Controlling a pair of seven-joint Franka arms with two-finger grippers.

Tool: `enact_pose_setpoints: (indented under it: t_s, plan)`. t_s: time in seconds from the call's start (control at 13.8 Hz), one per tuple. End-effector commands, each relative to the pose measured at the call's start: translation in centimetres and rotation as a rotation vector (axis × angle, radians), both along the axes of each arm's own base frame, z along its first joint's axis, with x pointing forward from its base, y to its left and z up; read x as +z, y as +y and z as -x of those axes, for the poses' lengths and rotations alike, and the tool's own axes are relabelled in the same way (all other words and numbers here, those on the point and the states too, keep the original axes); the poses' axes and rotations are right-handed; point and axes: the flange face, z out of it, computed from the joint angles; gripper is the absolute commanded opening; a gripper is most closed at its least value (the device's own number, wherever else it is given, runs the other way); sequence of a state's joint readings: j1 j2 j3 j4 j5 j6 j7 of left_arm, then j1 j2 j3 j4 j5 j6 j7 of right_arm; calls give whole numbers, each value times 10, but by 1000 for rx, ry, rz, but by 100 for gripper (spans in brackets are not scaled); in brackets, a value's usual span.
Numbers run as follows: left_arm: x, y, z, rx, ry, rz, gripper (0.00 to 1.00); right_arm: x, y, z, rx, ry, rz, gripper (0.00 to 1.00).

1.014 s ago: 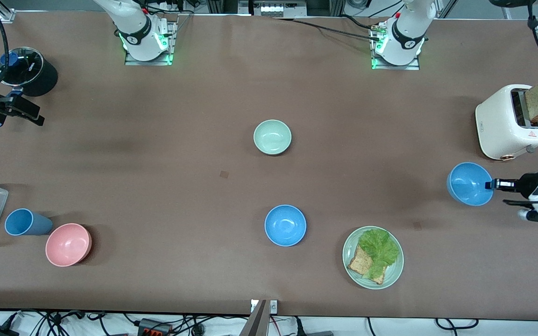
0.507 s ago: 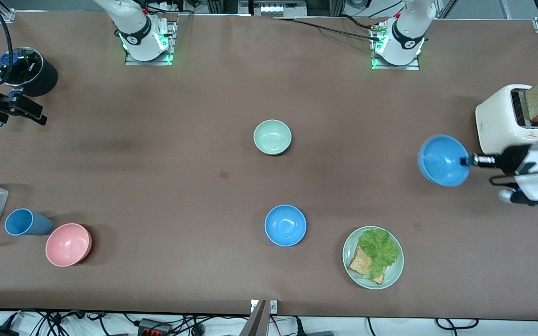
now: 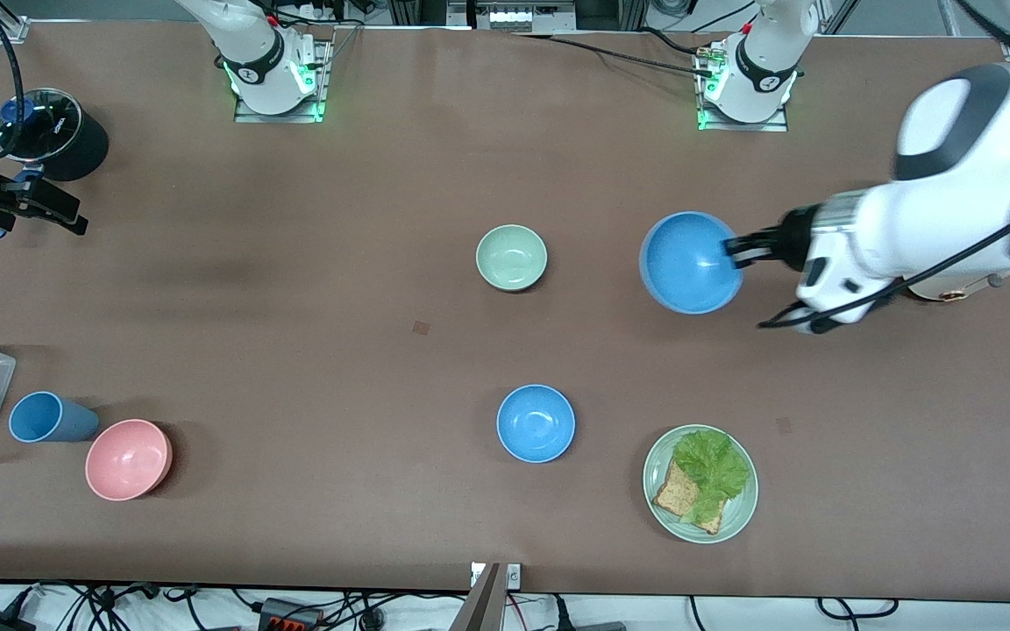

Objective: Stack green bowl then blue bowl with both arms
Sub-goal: 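Carry the blue bowl over the green bowl with the left gripper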

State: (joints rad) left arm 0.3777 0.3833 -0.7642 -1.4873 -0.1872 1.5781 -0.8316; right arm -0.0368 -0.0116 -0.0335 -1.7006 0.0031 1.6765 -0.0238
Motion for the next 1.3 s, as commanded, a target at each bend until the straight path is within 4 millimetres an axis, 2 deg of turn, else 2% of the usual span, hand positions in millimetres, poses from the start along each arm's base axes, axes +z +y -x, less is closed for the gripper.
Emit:
enact_pose_setpoints:
  t_s: [0.0,0.22,0.29,0.36,0.51,0.65,0.87,1.01,1.16,1.23]
  plan:
    - [-33,-61,17,37,26,21,1,6,0,5,16,-13,14,100]
    - [-83,-122,37,69,-16,38,1,6,1,4,8,-15,13,100]
    - [-107,-143,43,69,11,51,1,8,-1,5,3,-18,13,100]
    - [-110,-161,50,69,-1,48,1,11,-2,4,0,-26,12,100]
    - [-105,-172,56,49,-98,-72,1,11,-1,3,2,-26,12,100]
    - [-112,-205,75,-5,-160,-125,1,11,1,3,5,-23,12,100]
    - [-133,-216,73,-52,-230,-141,1,11,1,3,6,-24,12,100]
    - [-152,-228,79,-92,-218,-128,1,10,0,3,5,-21,13,100]
    - [-168,-227,87,-114,-186,-147,1,11,1,4,6,-18,13,100]
    - [-184,-222,99,-129,-160,-170,1,11,1,4,6,-18,13,100]
